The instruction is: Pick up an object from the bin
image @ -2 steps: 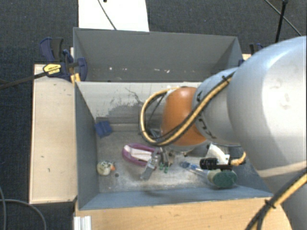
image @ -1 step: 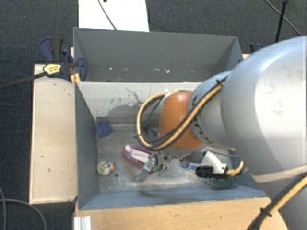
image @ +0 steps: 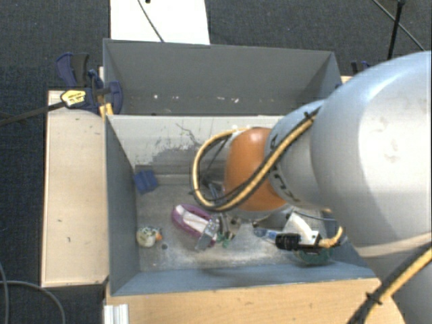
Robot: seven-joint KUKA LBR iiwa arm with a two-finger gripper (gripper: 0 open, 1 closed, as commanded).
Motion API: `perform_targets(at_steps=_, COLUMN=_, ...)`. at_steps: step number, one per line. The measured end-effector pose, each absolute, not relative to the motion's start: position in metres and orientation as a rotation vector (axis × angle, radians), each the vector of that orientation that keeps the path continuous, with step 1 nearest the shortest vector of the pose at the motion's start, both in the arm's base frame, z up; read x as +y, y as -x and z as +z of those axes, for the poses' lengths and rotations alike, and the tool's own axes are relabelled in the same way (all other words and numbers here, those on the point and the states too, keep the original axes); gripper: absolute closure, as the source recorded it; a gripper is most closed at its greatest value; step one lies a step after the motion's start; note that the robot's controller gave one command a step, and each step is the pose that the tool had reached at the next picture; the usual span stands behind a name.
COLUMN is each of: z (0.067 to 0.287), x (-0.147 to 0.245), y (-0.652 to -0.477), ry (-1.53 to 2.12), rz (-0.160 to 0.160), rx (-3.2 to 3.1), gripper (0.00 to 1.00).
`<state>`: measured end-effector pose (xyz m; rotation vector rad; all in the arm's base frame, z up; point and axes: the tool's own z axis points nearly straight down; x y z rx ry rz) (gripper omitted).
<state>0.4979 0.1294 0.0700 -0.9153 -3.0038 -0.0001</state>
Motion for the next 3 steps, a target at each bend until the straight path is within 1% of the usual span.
perform_targets(at_steps=1, z=0.087, x=0.130, y=-0.498, ry=0.914, rz=-0.002, rx=-3.007, gripper=1.00)
perform_targets(at_steps=2, z=0.117, x=0.130, y=-0.499, ry=0.907, rz=-0.003, rx=-3.011, gripper=1.00)
perform_targets(at_steps=3, z=0.187, x=0.130, y=-0.500, ry=0.900, rz=-0.005, rx=-3.016, gripper=1.00)
